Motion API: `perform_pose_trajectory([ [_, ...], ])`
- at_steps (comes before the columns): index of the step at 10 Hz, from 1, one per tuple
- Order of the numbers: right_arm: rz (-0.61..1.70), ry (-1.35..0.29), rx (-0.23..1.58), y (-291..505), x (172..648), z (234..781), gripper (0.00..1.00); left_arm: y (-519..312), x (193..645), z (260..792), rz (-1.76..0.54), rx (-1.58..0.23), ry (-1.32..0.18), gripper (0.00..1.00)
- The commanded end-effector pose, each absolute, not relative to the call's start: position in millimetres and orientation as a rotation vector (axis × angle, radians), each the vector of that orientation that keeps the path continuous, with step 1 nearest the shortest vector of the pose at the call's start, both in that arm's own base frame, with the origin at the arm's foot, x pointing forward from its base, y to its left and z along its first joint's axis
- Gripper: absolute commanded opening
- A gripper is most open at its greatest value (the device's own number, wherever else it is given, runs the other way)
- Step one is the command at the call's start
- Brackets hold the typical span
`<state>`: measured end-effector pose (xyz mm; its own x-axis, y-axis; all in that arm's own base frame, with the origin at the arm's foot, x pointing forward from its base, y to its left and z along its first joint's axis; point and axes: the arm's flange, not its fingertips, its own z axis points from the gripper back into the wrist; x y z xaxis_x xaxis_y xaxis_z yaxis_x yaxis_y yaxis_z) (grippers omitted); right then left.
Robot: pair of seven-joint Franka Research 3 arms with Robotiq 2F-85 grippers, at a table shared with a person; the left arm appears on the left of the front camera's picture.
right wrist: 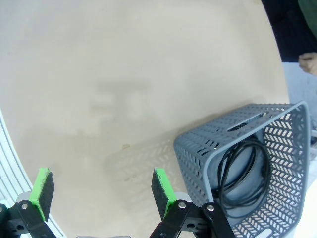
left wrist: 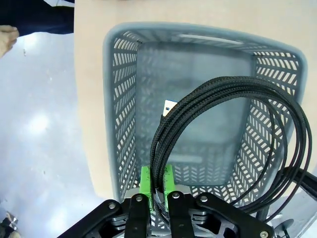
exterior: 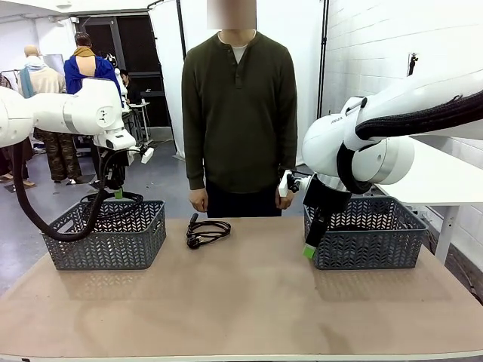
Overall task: Organize the cables according to human instructions.
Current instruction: Pick up a bundle of cables and place it in the basket indicated by the human.
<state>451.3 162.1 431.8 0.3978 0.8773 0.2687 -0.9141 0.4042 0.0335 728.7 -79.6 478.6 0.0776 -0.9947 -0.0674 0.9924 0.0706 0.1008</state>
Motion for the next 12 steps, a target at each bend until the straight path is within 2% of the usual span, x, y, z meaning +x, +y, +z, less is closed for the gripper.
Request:
perform_pose_trajectory([
  [1, 1.149, -0.216, 0.188, 161.6, 451.1, 431.7, 1.0, -74.8, 740.2, 477.3, -1.507, 0.14, 0.003, 0.0],
  [9, 1.149, -0.216, 0.188, 161.6, 451.1, 431.7, 1.0, -69.9, 753.7, 443.1, -1.5, 0.12, 0.003, 0.0],
  [12, 1.149, -0.216, 0.188, 161.6, 451.1, 431.7, 1.0, -66.2, 752.8, 437.9, -1.499, 0.109, 0.012, 0.57],
])
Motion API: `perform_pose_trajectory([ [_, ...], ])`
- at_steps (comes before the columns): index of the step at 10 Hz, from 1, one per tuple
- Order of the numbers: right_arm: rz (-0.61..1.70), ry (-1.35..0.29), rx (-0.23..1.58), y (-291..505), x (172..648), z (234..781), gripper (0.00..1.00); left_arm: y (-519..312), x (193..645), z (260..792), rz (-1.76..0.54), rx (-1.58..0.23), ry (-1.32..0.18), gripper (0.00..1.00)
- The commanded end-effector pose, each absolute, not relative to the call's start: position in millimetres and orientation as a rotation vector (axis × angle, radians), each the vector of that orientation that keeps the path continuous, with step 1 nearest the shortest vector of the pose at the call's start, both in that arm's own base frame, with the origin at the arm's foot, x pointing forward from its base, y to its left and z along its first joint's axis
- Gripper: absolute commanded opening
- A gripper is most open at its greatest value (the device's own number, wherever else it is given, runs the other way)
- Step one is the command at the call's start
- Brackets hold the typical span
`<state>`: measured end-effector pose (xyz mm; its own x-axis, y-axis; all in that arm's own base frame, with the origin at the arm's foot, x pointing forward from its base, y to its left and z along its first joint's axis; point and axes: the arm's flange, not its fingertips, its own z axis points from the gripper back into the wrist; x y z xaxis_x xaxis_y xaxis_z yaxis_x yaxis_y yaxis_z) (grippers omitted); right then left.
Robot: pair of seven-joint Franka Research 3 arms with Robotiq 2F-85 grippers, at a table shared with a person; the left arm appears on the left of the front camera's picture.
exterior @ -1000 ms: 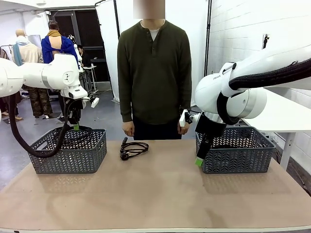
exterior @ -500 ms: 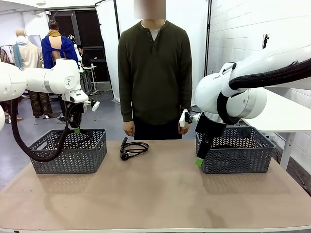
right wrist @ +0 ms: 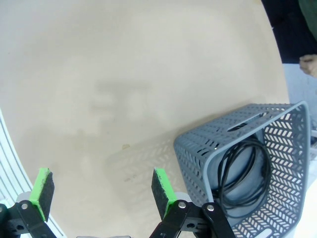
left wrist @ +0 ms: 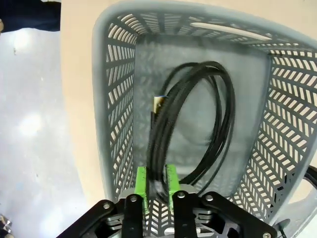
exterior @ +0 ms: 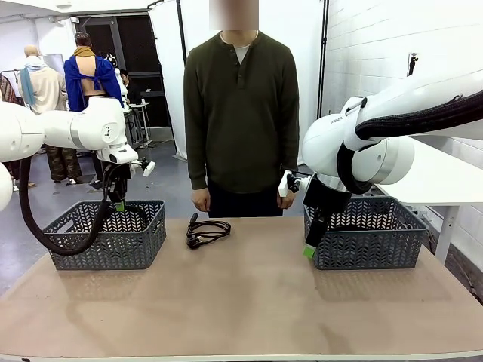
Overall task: Organize the cables according to human instructions.
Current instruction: Pick up a bundle of cables and place it in the basket indicated by the human.
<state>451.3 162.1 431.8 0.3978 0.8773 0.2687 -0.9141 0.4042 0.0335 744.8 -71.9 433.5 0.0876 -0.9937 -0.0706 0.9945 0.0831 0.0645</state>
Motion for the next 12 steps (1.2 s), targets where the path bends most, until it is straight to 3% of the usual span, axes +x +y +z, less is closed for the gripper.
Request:
perform_pose_trajectory([
  [1, 1.149, -0.216, 0.188, 161.6, 451.1, 431.7, 1.0, -65.2, 752.6, 440.0, -1.496, 0.112, 0.012, 0.77],
  [2, 1.149, -0.216, 0.188, 161.6, 451.1, 431.7, 1.0, -64.4, 752.3, 442.5, -1.494, 0.116, 0.009, 0.97],
  [3, 1.149, -0.216, 0.188, 161.6, 451.1, 431.7, 1.0, -63.9, 751.1, 449.3, -1.499, 0.121, 0.006, 1.0],
  [9, 1.149, -0.216, 0.188, 161.6, 451.1, 431.7, 1.0, -62.2, 729.0, 493.4, -1.523, 0.134, -0.019, 1.0],
  [12, 1.149, -0.216, 0.188, 161.6, 451.1, 431.7, 1.0, -63.0, 718.6, 500.8, -1.497, 0.015, -0.023, 1.0],
])
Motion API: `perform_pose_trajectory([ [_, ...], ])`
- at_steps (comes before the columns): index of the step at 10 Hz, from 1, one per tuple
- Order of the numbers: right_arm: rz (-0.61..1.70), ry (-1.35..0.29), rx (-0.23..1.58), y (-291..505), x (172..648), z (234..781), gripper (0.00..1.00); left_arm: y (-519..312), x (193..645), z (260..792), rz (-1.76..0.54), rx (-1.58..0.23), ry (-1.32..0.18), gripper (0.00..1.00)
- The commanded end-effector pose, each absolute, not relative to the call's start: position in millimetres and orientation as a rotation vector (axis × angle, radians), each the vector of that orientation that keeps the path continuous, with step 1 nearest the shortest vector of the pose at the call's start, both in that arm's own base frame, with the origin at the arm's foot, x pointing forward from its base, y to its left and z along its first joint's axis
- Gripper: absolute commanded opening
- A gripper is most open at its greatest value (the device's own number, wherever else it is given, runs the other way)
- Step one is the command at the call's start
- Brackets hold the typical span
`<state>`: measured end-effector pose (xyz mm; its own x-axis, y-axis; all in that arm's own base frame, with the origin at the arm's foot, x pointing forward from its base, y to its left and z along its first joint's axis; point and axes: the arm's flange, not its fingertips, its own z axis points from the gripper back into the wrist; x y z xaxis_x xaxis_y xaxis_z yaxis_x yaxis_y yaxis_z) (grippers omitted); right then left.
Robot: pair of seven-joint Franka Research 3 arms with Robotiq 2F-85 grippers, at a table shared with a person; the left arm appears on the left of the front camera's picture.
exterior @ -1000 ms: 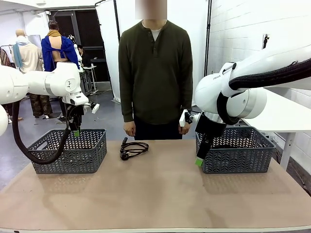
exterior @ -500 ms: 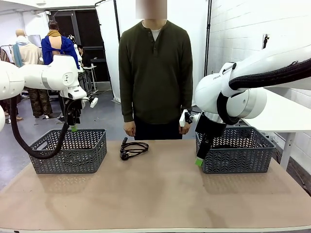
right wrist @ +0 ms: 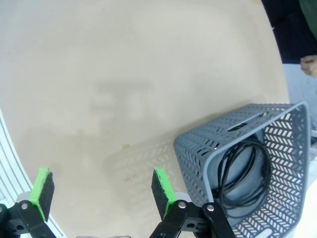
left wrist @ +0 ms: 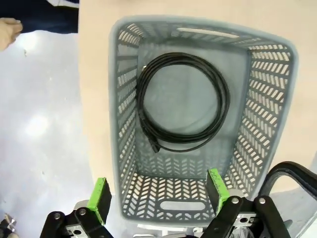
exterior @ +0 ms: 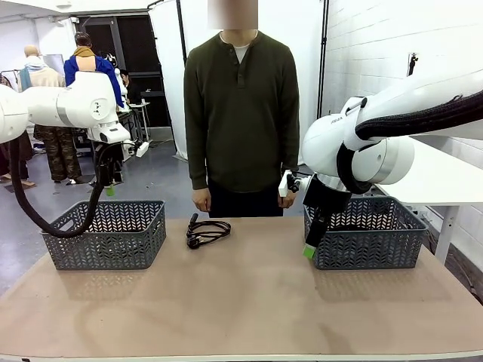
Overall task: Organize the cables according to human instructions.
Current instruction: Pick up a bundle of cables and place it in the basket indicated by the human.
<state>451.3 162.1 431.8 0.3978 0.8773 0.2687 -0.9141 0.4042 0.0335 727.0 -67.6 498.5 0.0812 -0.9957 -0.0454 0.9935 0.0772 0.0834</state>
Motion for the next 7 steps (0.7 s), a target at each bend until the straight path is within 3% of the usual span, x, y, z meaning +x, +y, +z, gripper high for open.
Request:
perform_pose_trajectory([
  [1, 1.149, -0.216, 0.188, 161.6, 451.1, 431.7, 1.0, -67.2, 730.7, 498.0, -1.494, 0.137, -0.031, 1.0],
  [7, 1.149, -0.216, 0.188, 161.6, 451.1, 431.7, 1.0, -68.0, 729.0, 496.5, -1.492, 0.114, -0.029, 1.0],
])
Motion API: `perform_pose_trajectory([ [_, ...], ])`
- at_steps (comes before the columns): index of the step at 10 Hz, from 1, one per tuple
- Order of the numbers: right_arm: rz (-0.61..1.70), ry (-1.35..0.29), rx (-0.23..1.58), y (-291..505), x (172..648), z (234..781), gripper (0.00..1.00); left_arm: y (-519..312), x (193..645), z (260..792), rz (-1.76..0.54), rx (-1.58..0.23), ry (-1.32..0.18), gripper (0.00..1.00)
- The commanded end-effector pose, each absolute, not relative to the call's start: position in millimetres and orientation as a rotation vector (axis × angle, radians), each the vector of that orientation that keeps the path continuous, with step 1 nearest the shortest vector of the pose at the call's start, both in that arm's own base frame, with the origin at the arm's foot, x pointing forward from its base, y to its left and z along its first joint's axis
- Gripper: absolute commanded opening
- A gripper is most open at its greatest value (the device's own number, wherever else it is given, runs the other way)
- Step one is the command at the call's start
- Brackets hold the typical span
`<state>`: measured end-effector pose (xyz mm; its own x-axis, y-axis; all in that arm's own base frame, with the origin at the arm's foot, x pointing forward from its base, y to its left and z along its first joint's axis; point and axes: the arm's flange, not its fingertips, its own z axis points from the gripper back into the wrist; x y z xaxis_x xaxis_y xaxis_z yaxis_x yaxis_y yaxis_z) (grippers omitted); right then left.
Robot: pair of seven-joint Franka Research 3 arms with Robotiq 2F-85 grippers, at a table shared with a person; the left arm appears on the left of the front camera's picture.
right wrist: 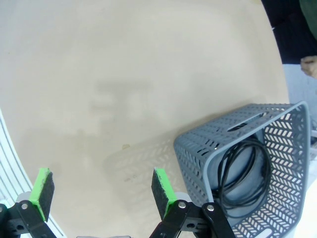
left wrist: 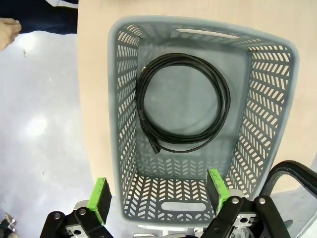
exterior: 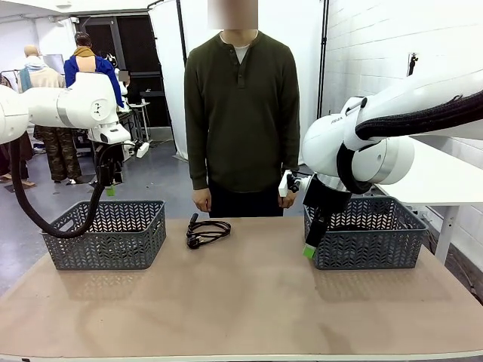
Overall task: Organize the cables according to human instructions.
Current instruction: Pick up a bundle of cables and place it in the basket indicated by the human.
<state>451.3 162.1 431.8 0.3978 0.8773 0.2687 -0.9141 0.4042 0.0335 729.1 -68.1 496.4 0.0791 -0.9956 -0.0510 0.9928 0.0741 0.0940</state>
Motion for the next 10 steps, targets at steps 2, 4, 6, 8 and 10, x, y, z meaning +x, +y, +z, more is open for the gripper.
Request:
perform_pose_trajectory([
  [2, 1.149, -0.216, 0.188, 161.6, 451.1, 431.7, 1.0, -65.0, 705.5, 510.9, -1.442, 0.05, -0.097, 1.0],
  [4, 1.149, -0.216, 0.188, 161.6, 451.1, 431.7, 1.0, -62.1, 672.4, 524.4, -1.402, 0.005, -0.153, 1.0],
  [6, 1.149, -0.216, 0.188, 161.6, 451.1, 431.7, 1.0, -61.8, 638.3, 537.7, -1.407, -0.028, -0.168, 1.0],
  [8, 1.149, -0.216, 0.188, 161.6, 451.1, 431.7, 1.0, -63.8, 606.8, 551.0, -1.433, -0.089, -0.185, 1.0],
  [10, 1.149, -0.216, 0.188, 161.6, 451.1, 431.7, 1.0, -71.6, 566.5, 561.2, -1.438, -0.129, -0.215, 1.0],
])
